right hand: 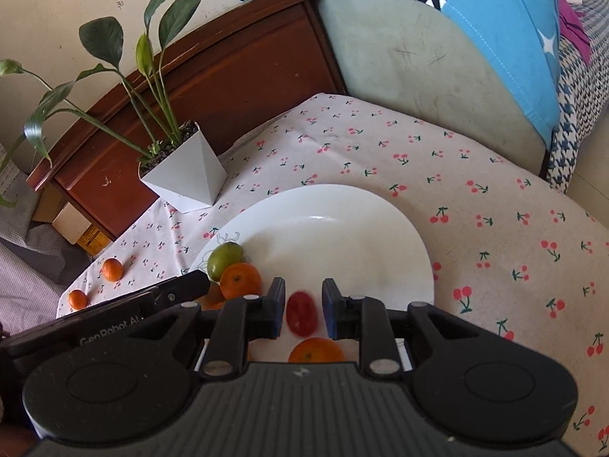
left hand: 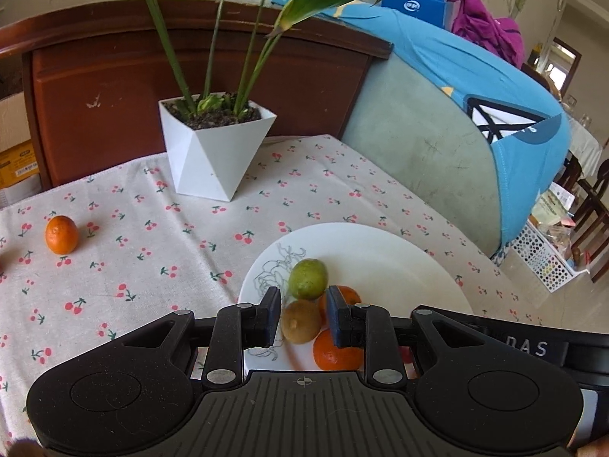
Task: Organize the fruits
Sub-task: 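Carry the tomato onto the plate with the right tool while the left tool places the kiwi, then grasp the green lime with the right tool while the left tool moves to the last kiwi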
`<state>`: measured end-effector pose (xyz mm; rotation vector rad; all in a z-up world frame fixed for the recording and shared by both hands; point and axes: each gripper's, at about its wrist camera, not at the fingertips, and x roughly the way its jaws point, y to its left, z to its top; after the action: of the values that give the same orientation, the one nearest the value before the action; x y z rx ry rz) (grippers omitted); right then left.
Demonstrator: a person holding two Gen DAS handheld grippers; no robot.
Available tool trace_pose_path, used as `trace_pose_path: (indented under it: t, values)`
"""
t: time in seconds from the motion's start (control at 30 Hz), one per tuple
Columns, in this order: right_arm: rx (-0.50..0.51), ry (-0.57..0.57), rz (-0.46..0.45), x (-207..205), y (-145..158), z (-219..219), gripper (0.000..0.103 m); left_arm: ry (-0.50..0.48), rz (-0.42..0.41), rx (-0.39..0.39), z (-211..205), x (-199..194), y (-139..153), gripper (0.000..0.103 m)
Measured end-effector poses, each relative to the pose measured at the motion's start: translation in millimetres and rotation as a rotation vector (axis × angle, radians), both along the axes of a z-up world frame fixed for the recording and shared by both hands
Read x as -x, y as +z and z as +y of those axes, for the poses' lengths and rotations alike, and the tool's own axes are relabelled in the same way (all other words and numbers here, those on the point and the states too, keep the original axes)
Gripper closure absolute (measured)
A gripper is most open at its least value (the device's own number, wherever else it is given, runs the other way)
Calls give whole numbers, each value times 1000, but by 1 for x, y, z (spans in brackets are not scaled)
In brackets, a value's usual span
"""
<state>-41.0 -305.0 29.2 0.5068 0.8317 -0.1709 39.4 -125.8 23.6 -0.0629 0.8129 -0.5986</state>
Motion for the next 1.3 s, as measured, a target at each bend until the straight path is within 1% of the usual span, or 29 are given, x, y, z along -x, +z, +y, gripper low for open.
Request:
trace_pose_path:
  t: [0.03,0.1,0.13,0.2,0.23,0.27,0.33,0.43,0.53,0.6,0.73,0.87,0.93,1.1,1.17,1.3]
  values:
    - [4,-1,-6,0,1,0,80,-3,-9,3,0,1,2,78]
    - [3,-1,-22,0,3,0,80,0,-20,0,0,3,7,72]
    - [0,0,-31,0,4,1,80,4,-29,4,1,4,10,67]
    - [1,8,-48,0,6,3,79,13,-46,6,4,6,15,61]
    - [3,17,-57,0,8,4,78,16,-51,1,5,6,18,56]
    - [4,27,-65,-1,9,6,75,20,-52,-4,6,6,20,53]
    - [4,47,-75,-3,10,11,73,33,-46,-8,12,6,22,52]
    - [11,84,-90,-6,11,21,73,55,-31,-13,23,6,25,52]
    - [15,128,-113,-9,14,31,73,81,-45,-35,38,5,29,52]
    - [8,151,-123,-12,14,38,73,106,-45,-44,49,2,32,52]
    - [0,195,-128,-18,14,53,72,167,-30,-38,73,-5,35,52]
    - [3,247,-140,-22,14,68,72,232,-43,-64,91,-10,35,52]
    - [8,278,-146,-23,13,76,72,267,-27,-65,101,-12,32,52]
    - [14,347,-141,-28,5,93,72,330,61,-49,123,-15,18,52]
    - [12,368,-130,-31,0,99,72,349,85,-37,132,-14,14,52]
    - [-9,395,-111,-36,-10,110,72,364,83,-51,141,-10,11,52]
